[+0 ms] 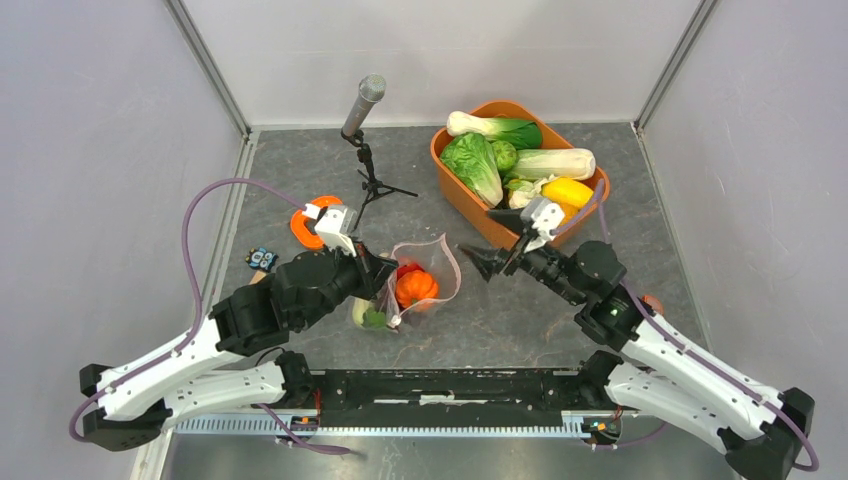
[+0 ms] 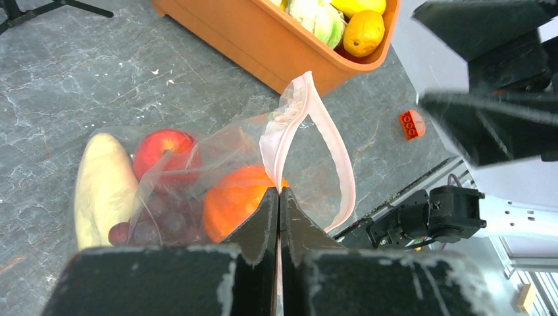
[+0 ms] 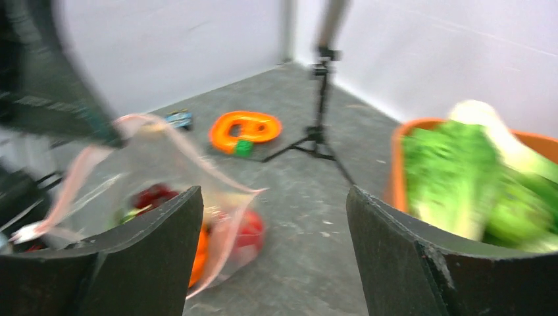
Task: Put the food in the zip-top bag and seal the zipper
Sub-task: Place the fake vegetable in the zipper food storage bag, then pick up the fake fruit from the bin.
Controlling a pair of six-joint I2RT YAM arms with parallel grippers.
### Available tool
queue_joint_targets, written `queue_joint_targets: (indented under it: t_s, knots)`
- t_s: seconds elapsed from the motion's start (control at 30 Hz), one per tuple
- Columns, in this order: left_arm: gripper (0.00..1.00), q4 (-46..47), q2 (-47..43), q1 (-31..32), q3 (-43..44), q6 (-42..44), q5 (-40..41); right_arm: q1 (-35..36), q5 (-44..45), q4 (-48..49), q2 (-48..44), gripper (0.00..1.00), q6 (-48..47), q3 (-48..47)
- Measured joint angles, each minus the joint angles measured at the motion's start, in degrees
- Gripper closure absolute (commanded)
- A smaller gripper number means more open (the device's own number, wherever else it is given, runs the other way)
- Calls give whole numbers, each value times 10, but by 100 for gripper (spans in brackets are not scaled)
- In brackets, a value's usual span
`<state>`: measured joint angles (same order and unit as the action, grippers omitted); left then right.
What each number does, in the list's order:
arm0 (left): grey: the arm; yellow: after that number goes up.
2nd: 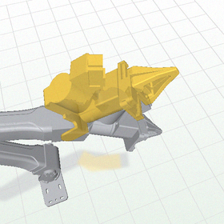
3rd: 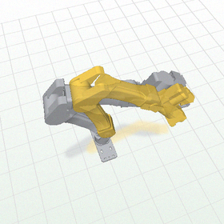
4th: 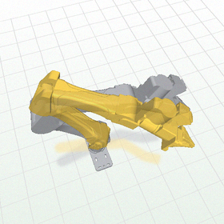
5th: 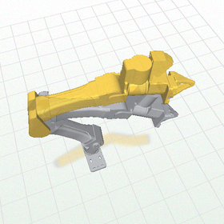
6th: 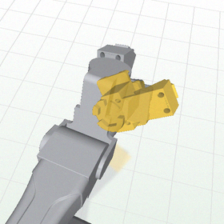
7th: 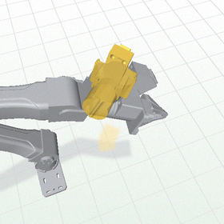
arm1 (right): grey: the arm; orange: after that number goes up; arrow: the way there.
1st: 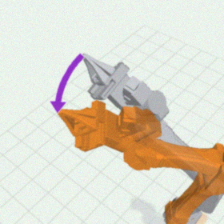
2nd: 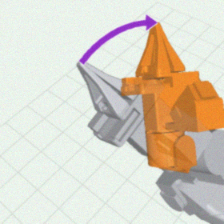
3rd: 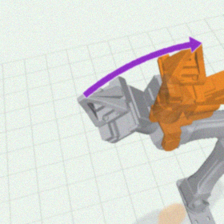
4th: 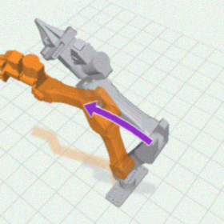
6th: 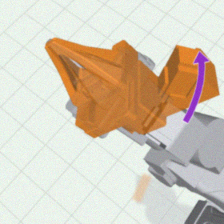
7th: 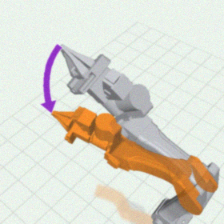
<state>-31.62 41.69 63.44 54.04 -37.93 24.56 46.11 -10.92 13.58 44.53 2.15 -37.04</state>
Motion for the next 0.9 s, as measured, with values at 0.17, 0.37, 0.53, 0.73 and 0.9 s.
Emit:
queue_joint_targets:
  t_s: [0.17, 0.37, 0.53, 0.73, 0.9]
  knots:
    - [98, 0, -2, 0, 0, 0, 4, -8, 229, -82, 21, 15, 0, -60]
    - [98, 0, -1, 0, 0, 0, 4, -118, 360, -227, 129, 8, 10, -163]
    - [98, 0, -1, 0, 0, 0, 3, -205, 379, -313, 164, 2, 14, -163]
    - [98, 0, 1, 0, 0, 0, 3, -252, 339, -339, 214, 2, 3, -163]
    - [98, 0, 0, 0, 0, 0, 1, -263, 336, -356, 256, 5, -9, -171]
